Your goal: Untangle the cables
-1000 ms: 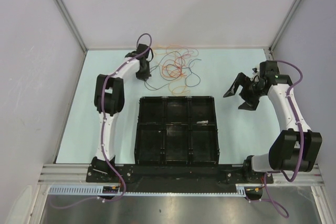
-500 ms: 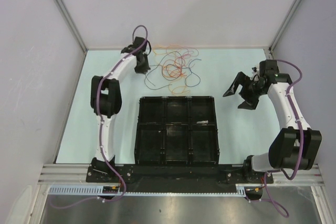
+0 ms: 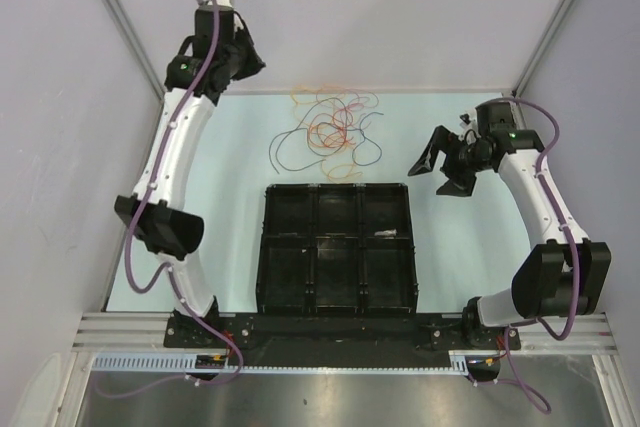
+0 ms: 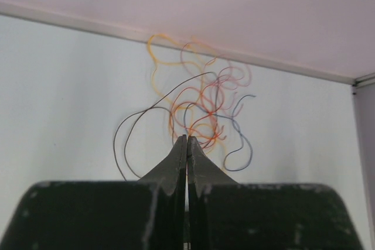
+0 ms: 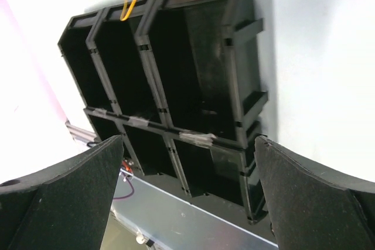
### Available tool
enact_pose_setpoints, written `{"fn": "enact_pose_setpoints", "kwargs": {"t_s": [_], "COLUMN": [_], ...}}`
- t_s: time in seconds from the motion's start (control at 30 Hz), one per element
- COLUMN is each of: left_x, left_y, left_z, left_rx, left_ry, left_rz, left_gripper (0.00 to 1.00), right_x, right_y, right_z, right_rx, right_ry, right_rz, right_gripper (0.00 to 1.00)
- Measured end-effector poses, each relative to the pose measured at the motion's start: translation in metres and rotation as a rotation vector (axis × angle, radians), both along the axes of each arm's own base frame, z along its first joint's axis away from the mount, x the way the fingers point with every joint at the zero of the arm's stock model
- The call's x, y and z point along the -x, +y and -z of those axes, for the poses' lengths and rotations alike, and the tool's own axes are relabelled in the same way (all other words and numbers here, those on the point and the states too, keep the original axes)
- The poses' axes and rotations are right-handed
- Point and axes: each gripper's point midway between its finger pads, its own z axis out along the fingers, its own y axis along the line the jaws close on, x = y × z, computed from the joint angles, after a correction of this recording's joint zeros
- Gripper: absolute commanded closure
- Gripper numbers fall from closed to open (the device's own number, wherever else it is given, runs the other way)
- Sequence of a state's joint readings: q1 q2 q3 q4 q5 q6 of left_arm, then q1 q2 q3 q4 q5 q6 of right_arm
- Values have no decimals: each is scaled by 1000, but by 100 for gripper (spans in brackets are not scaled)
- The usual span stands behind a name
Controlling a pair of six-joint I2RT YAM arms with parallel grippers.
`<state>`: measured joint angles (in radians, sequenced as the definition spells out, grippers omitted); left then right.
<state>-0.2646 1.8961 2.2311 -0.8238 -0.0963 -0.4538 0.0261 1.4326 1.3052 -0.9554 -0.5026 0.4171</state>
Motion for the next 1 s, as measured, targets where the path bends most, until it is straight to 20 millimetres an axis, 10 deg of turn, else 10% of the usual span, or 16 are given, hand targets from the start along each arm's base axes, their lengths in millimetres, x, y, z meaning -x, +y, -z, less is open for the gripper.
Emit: {"fn": "enact_pose_setpoints", "kwargs": {"t_s": [0.17,0.2,0.33,0.77,1.0], "left_x": [31,35,50,-2,-27], "left_y": [-6,-7,-13,-53,-72], "left_z": [-59,-64,-65,149,228], "left_rx": [62,69,99,33,36], "left_ry": [-111,-122,-117,301,420], "left_rz": [24,27,53,74,112], "left_gripper": [96,72,43,40,43], "right_x": [-2,-3,-10,1,10], "right_y": [17,21,42,33,-1], "right_z": [-12,-16,-40,-51,-57], "right_rx": [-11,-11,-25,32,81], "right_ry": [-42,-57,-146,-158,-164], "right_rz": [-53,-67,-121,-102,-19], "right_gripper": [0,0,1,0,0]}}
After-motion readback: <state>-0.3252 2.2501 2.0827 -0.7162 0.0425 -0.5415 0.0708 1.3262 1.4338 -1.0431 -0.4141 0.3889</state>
